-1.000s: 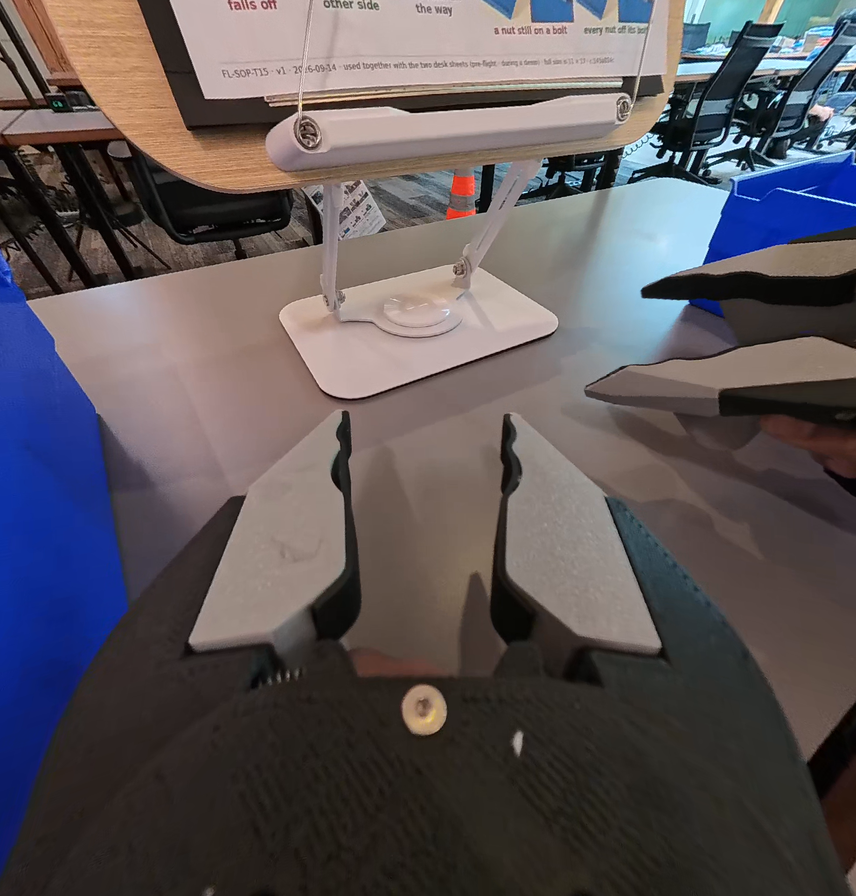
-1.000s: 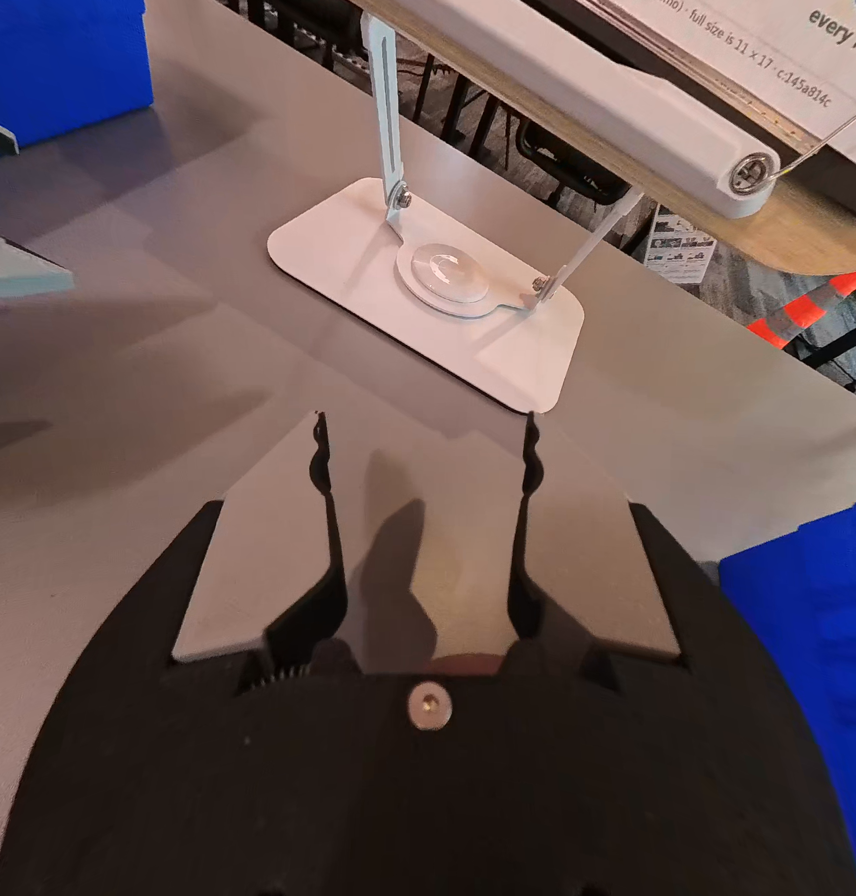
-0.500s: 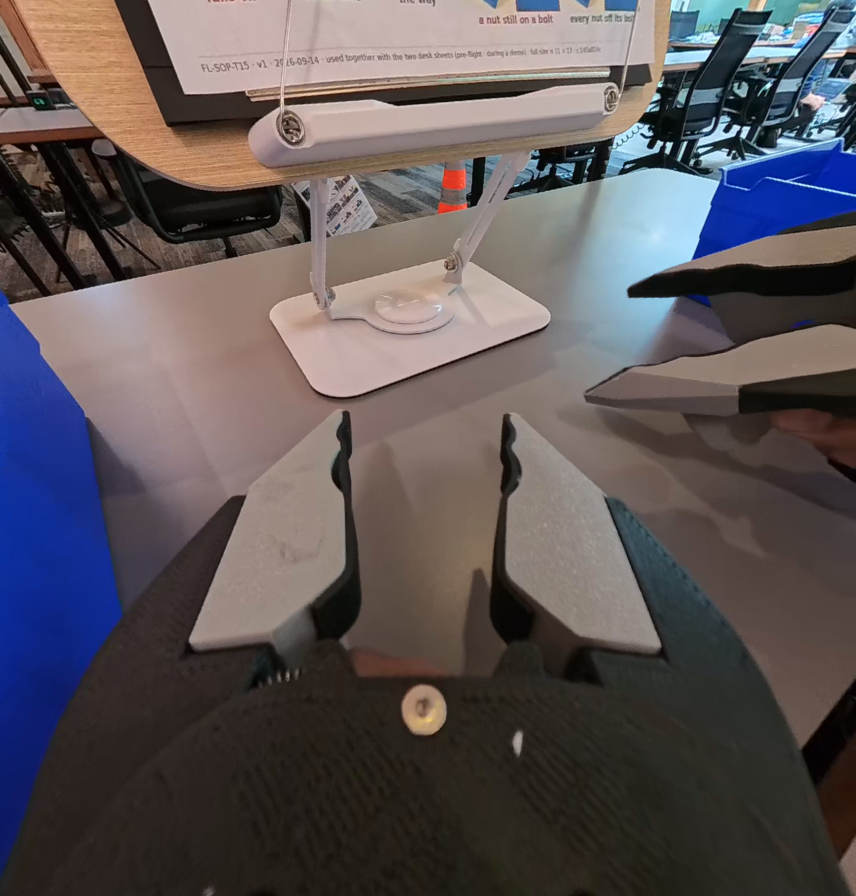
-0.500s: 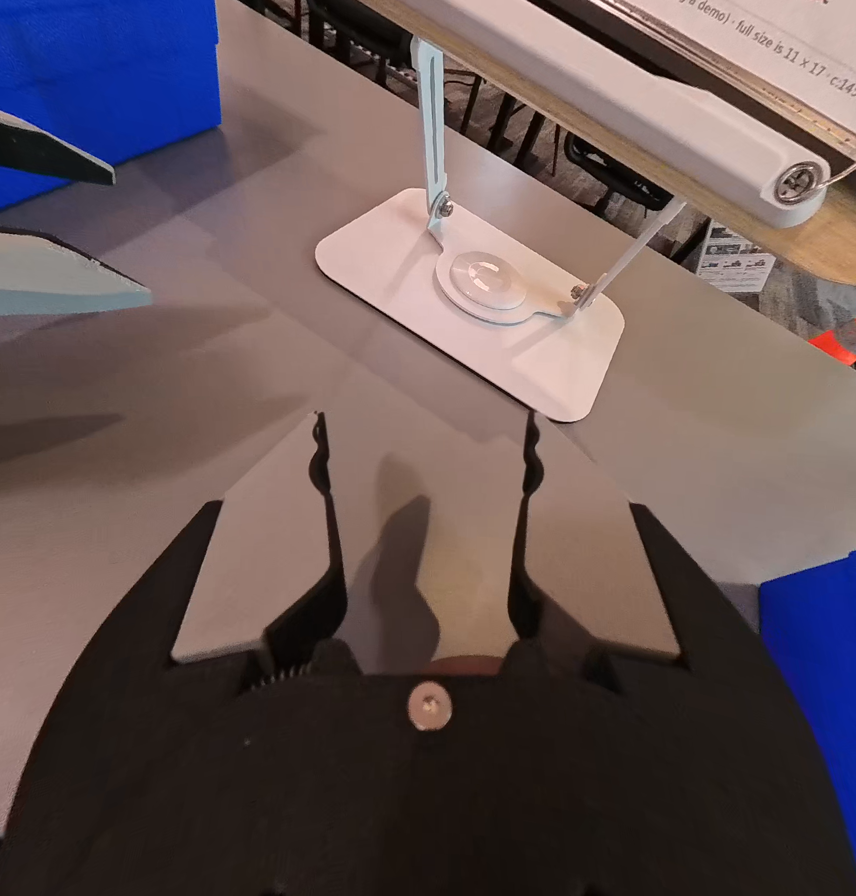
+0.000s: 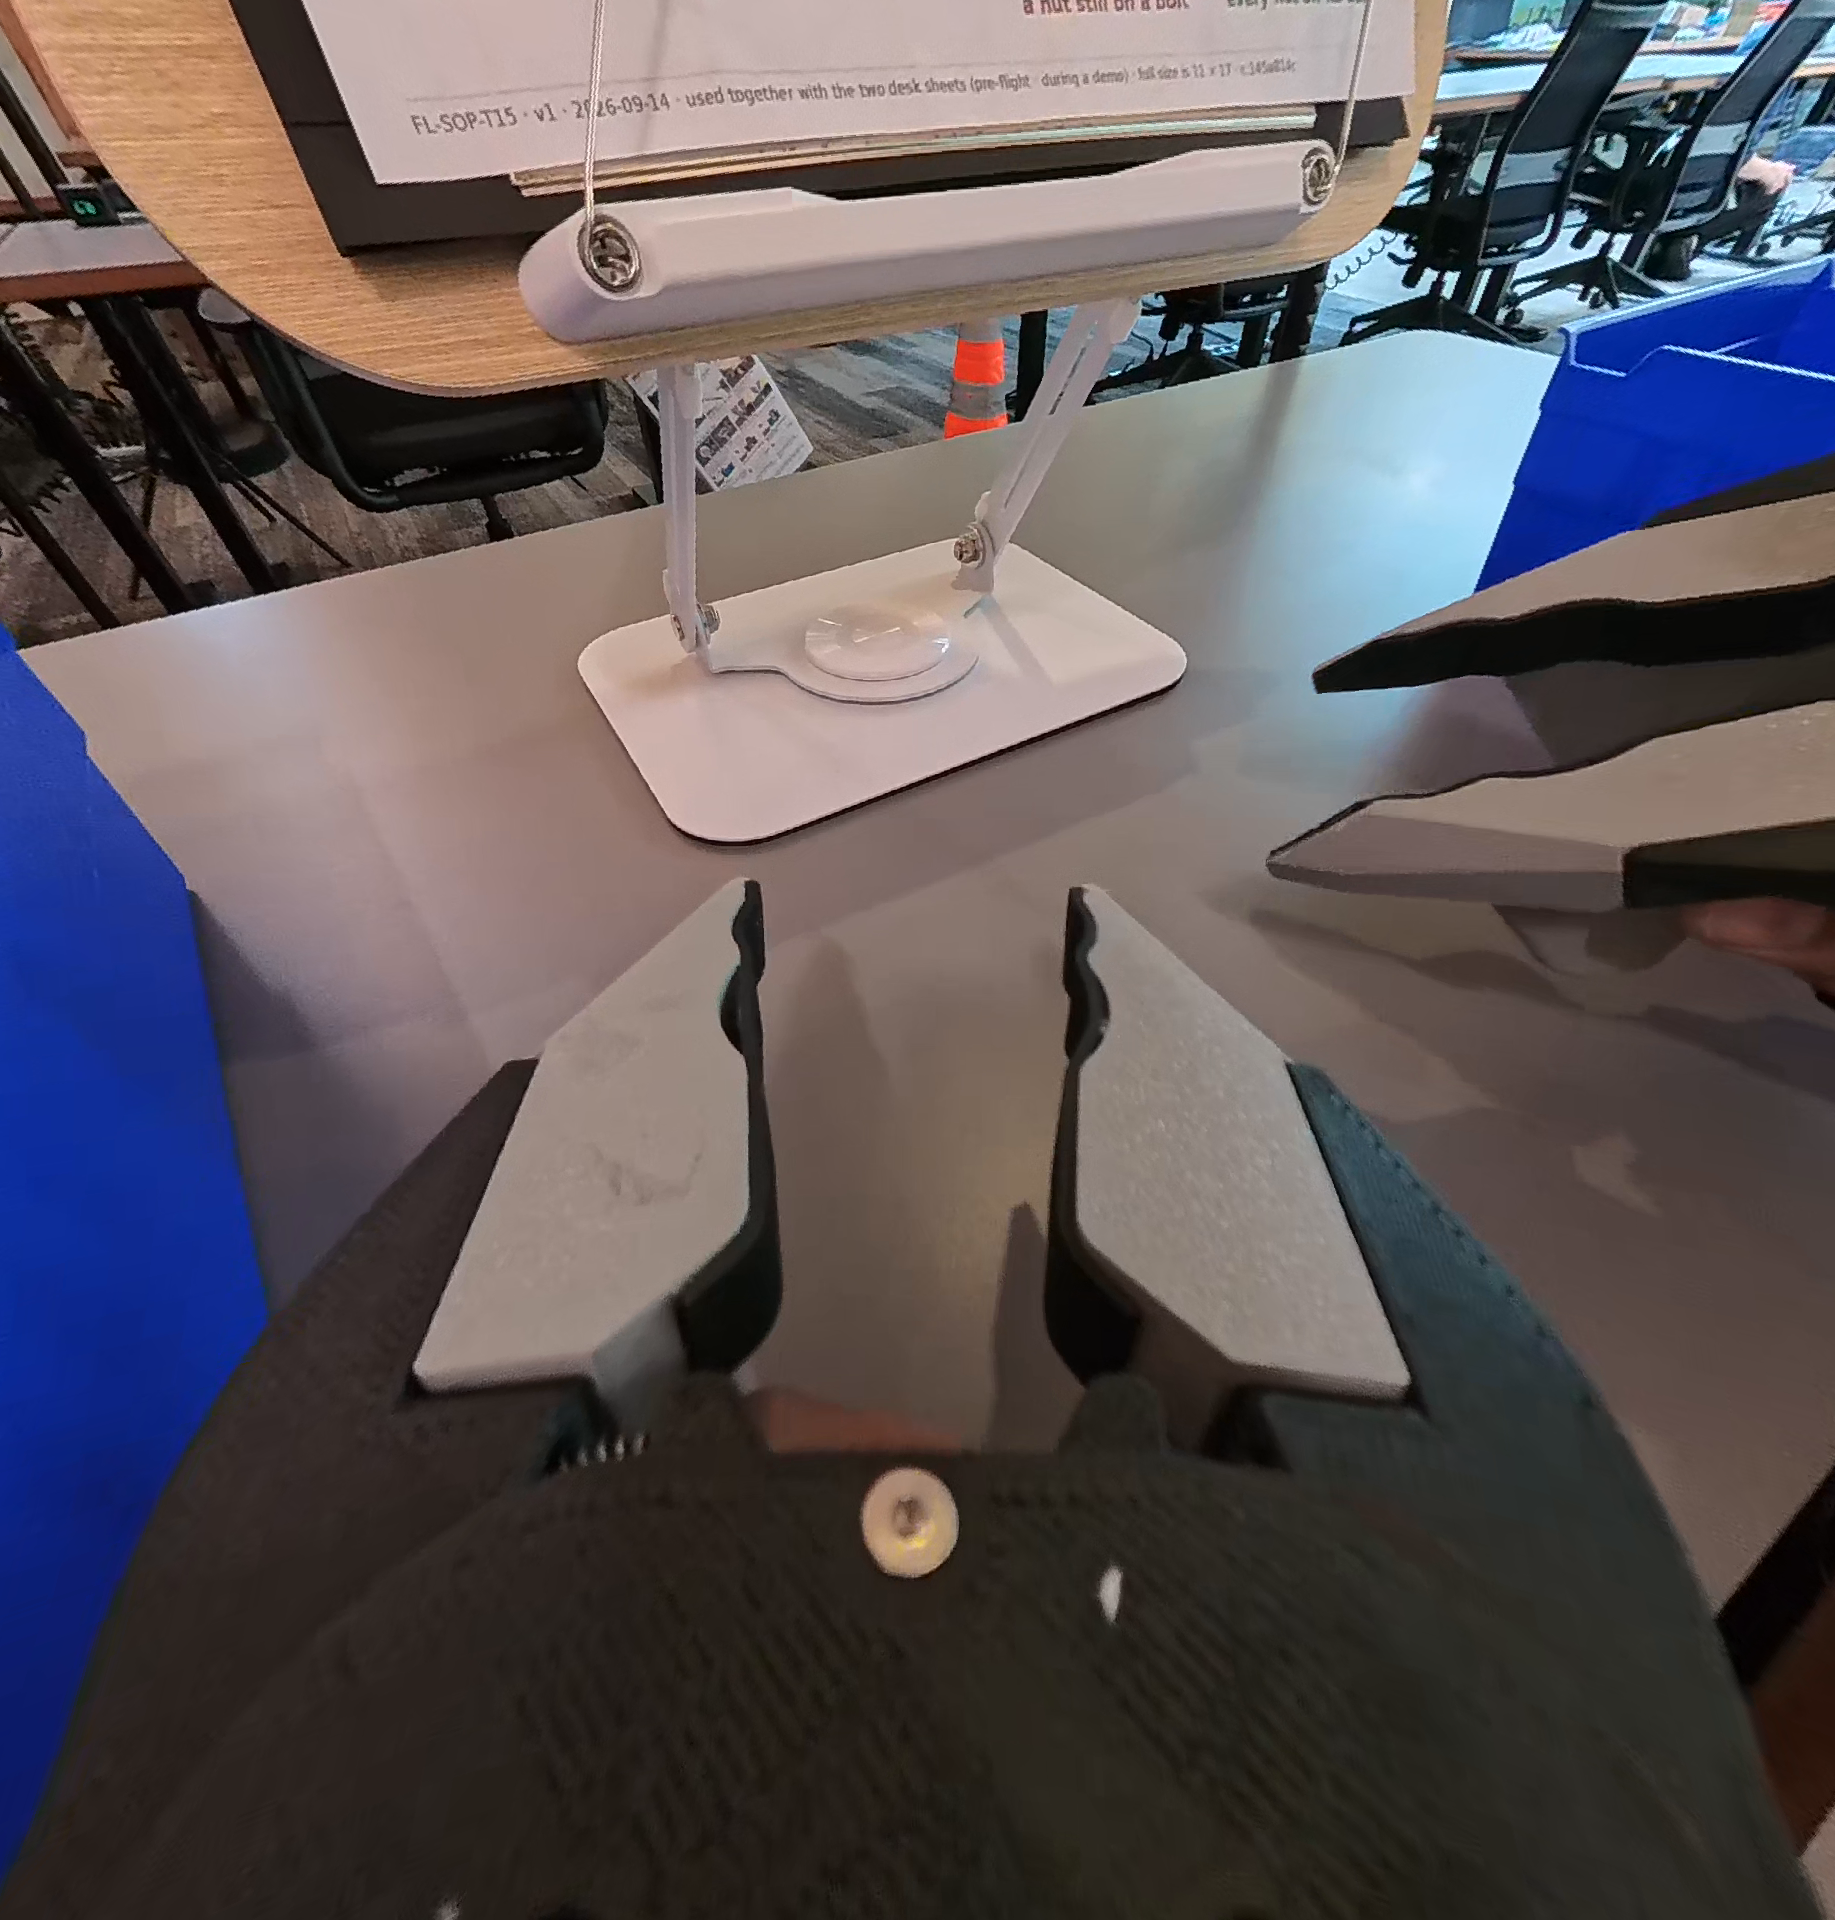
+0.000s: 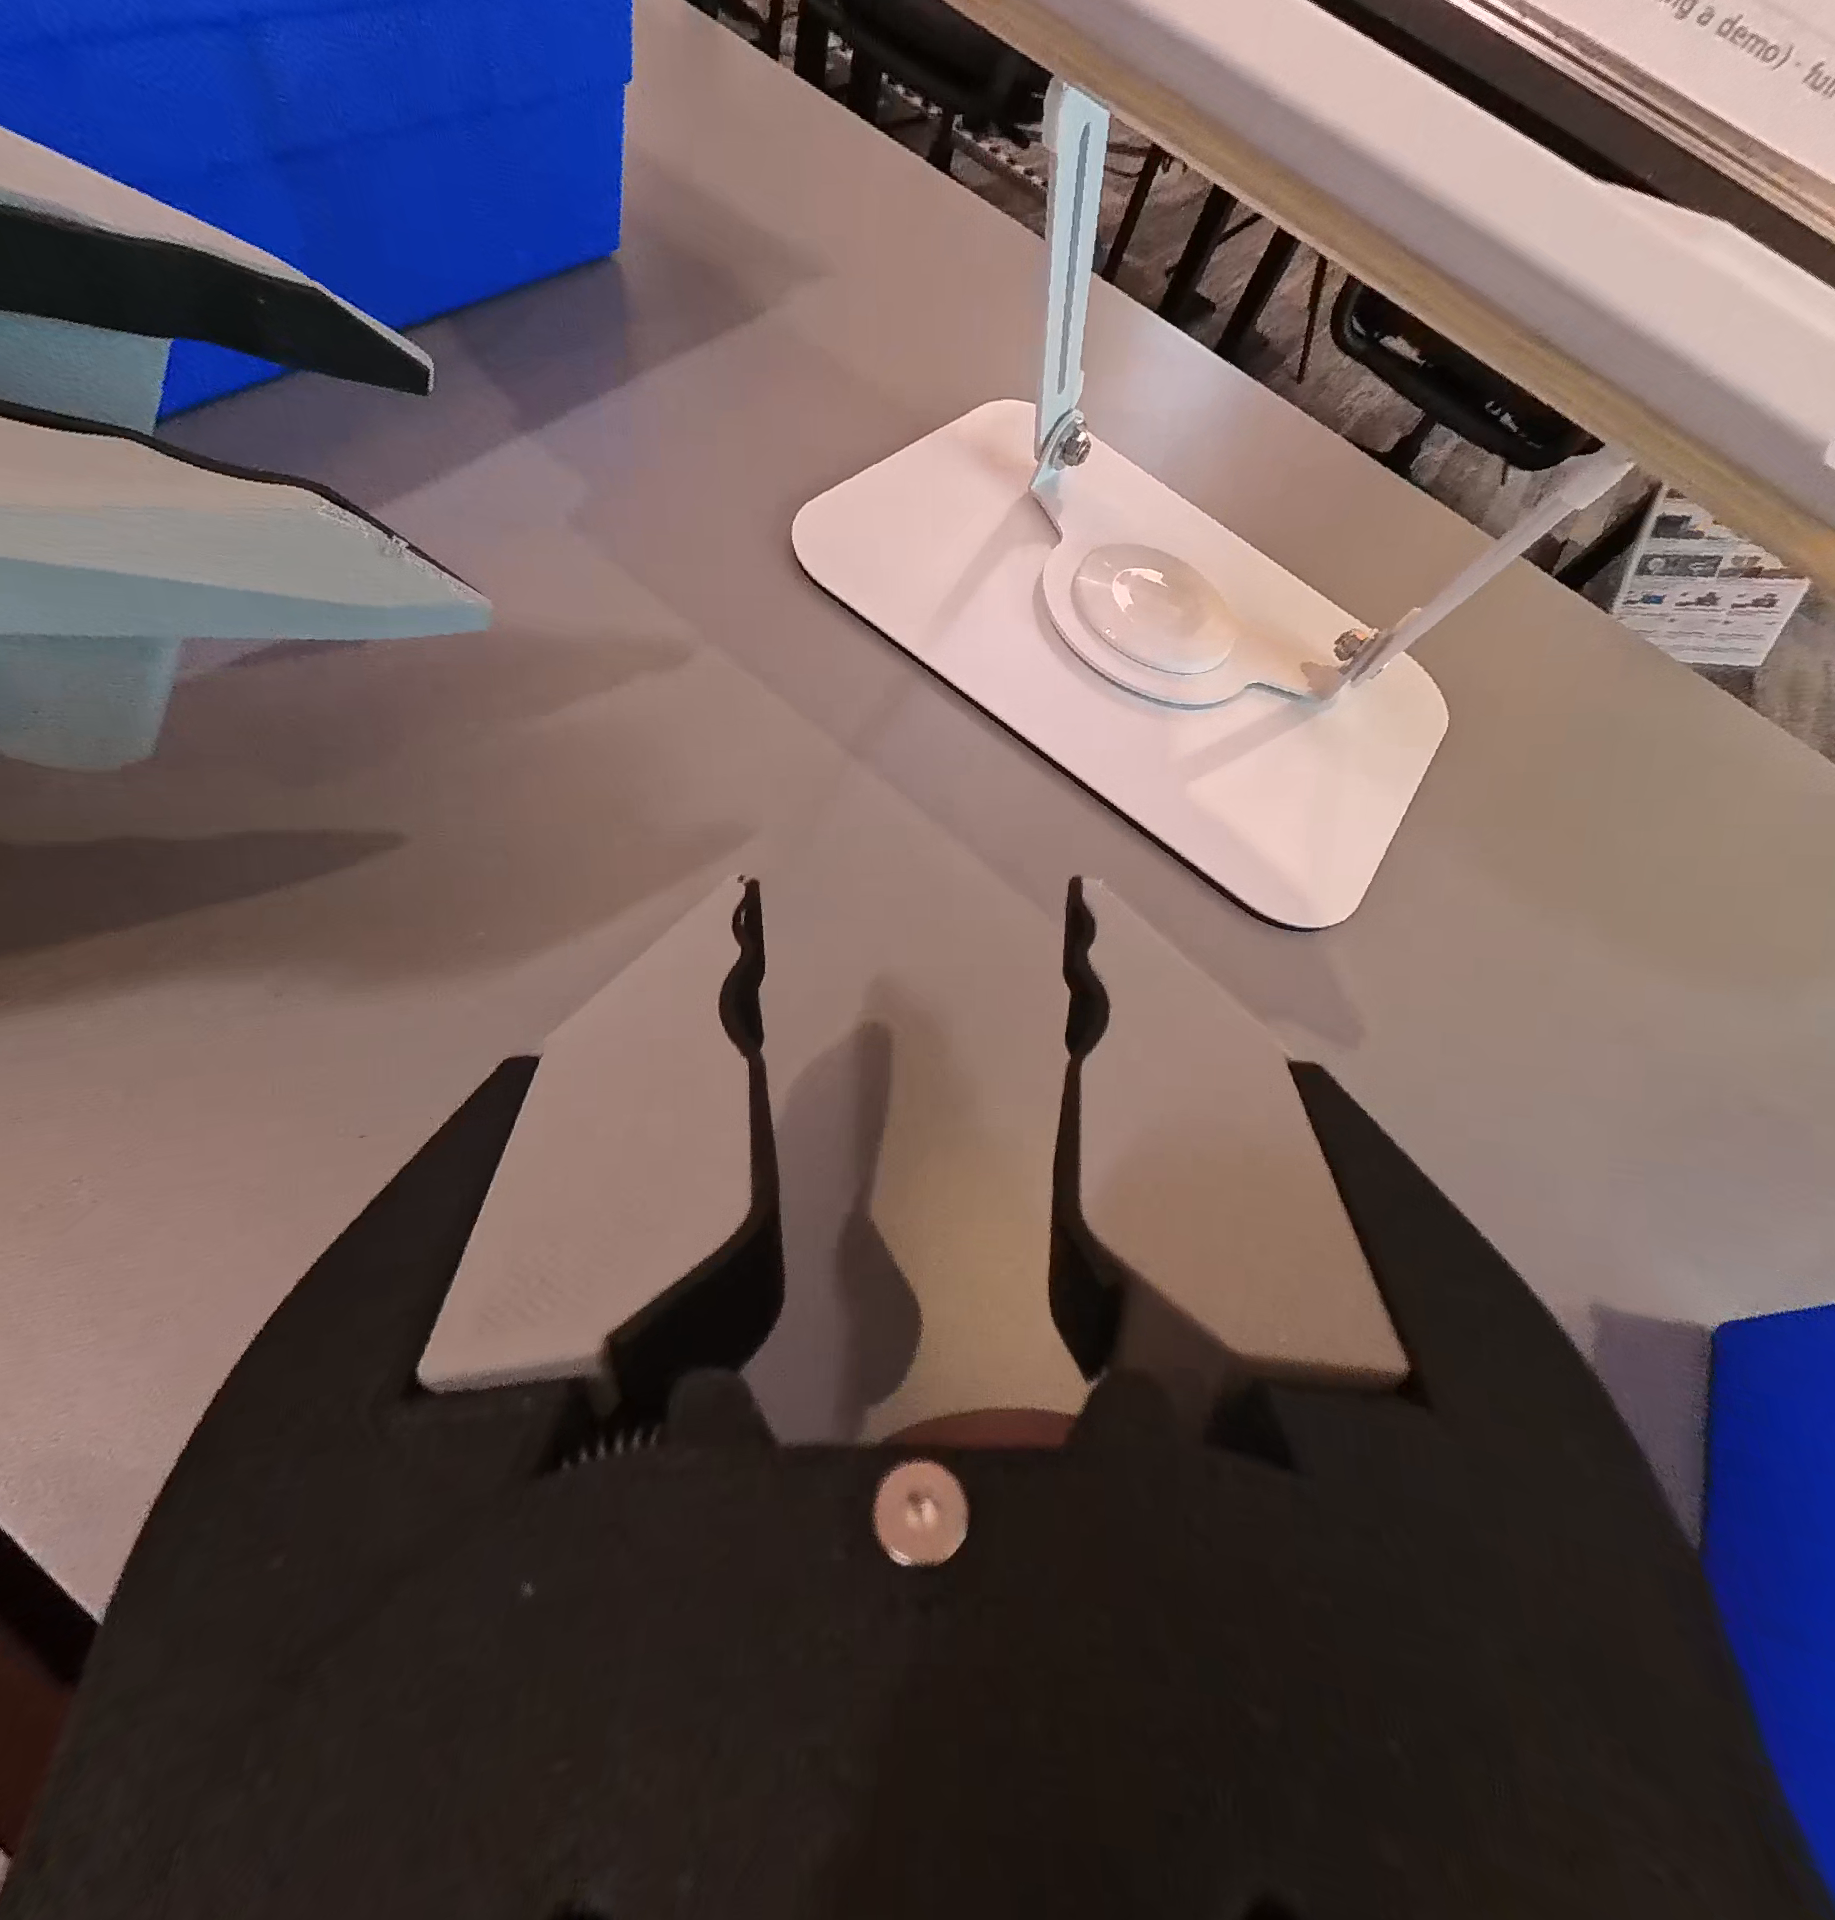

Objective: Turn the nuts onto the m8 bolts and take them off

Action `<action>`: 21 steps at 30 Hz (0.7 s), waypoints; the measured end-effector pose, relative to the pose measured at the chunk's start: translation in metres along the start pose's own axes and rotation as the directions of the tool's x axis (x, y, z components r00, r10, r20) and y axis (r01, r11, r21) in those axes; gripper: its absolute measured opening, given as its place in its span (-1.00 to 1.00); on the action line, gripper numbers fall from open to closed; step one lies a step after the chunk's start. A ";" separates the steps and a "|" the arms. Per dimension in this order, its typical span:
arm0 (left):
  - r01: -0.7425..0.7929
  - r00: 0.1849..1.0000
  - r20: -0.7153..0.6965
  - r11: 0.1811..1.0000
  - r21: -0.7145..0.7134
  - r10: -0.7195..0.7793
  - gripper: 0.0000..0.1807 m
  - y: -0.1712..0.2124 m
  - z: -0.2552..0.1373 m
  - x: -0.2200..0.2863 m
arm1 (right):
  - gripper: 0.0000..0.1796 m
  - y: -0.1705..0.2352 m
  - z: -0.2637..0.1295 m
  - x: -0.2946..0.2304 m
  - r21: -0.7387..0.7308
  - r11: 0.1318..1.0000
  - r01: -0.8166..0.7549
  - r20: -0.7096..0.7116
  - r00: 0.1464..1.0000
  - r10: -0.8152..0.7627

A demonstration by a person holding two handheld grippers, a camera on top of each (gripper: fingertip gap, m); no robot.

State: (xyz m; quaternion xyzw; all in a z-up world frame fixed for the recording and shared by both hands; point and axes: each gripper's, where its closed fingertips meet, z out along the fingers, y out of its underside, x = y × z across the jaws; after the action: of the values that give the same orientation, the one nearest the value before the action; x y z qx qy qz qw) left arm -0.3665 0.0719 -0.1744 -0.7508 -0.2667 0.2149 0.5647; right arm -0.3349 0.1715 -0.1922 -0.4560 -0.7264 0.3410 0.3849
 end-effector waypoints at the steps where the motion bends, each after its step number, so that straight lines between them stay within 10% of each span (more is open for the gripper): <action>1: 0.000 1.000 -0.001 1.000 -0.001 0.000 -0.38 0.000 0.000 0.000 | -0.37 0.001 0.001 0.000 -0.004 1.000 0.000 -0.001 1.000 0.000; 21: 0.002 1.000 0.020 1.000 -0.026 -0.002 -0.42 0.003 0.002 -0.002 | -0.35 0.007 0.005 -0.002 -0.030 1.000 -0.005 0.010 1.000 0.005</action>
State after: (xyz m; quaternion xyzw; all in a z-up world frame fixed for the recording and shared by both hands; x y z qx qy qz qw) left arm -0.3689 0.0710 -0.1782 -0.7556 -0.2758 0.2181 0.5527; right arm -0.3355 0.1711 -0.2007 -0.4620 -0.7321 0.3332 0.3736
